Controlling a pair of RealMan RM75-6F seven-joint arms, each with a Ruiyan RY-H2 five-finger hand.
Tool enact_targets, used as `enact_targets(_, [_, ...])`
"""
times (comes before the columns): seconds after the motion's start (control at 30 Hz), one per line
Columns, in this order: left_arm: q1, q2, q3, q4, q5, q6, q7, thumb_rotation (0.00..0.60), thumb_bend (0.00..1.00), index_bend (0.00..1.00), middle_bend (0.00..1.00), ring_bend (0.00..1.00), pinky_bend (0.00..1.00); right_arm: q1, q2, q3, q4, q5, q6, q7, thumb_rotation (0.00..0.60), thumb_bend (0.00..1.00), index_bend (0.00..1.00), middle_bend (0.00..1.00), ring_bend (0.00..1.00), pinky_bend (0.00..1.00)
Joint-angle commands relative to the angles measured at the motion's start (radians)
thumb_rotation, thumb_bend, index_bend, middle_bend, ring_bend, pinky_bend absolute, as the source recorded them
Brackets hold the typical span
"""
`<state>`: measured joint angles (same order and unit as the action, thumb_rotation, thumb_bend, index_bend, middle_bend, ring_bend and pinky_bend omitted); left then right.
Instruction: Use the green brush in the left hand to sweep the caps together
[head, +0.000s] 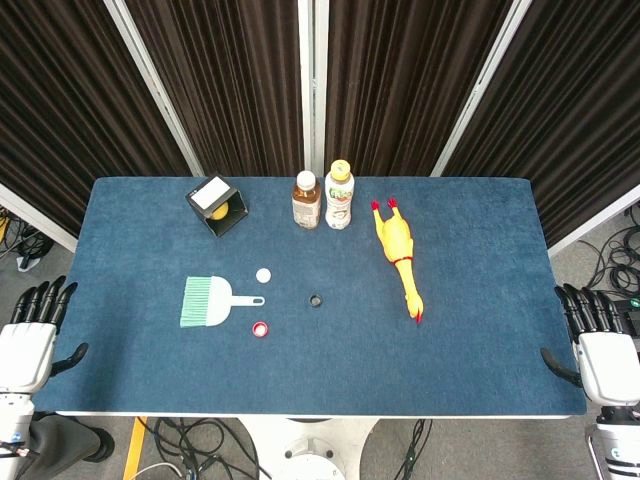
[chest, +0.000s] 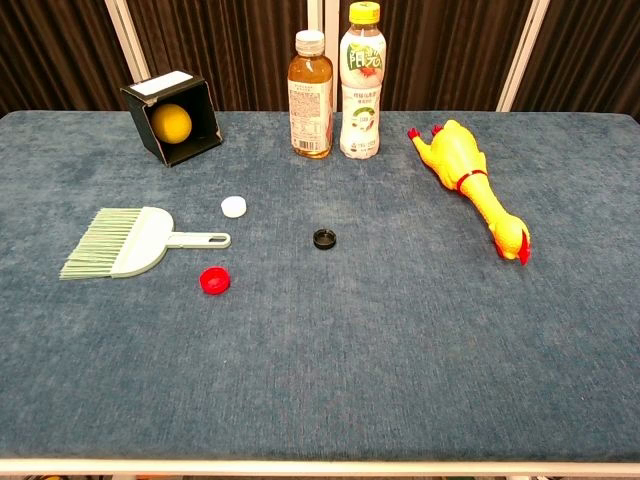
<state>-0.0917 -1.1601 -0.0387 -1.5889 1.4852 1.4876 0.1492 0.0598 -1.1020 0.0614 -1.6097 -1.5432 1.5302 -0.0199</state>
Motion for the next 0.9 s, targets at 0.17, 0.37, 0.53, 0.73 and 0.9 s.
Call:
enact_targets(0.17, [0.013, -0.024, -0.002, 0.017, -0.002, 0.025, -0.002, 0.6, 0.21, 0.05, 0.02, 0.0, 0.07, 0.003, 0.002, -0.003, -0.003, -0.001, -0.009, 0.018, 0.6, 0.15, 0.0, 0.08, 0.0, 0.0])
enact_targets(0.37, [0.014, -0.029, -0.005, 0.012, 0.008, 0.036, -0.006, 0.6, 0.21, 0.07, 0.02, 0.0, 0.07, -0.001, 0.012, 0.005, -0.002, -0.01, 0.015, 0.023, 0.6, 0.15, 0.0, 0.08, 0.0, 0.0])
enact_targets(0.53, [-0.041, -0.018, -0.029, -0.002, 0.047, -0.002, -0.038, 0.6, 0.21, 0.19, 0.19, 0.09, 0.07, 0.009, 0.032, 0.027, -0.012, -0.006, 0.023, -0.011, 0.6, 0.15, 0.0, 0.08, 0.0, 0.0])
enact_targets(0.73, [-0.168, -0.003, -0.092, -0.052, 0.065, -0.114, -0.065, 0.6, 0.33, 0.43, 0.42, 0.3, 0.15, 0.028, 0.049, 0.033, -0.043, -0.015, 0.004, -0.028, 0.6, 0.15, 0.0, 0.08, 0.0, 0.0])
enact_targets(0.9, [-0.269, -0.044, -0.127, -0.052, 0.041, -0.228, -0.024, 0.6, 0.33, 0.42, 0.43, 0.31, 0.15, 0.027, 0.049, 0.03, -0.042, -0.019, 0.008, -0.021, 0.6, 0.15, 0.0, 0.08, 0.0, 0.0])
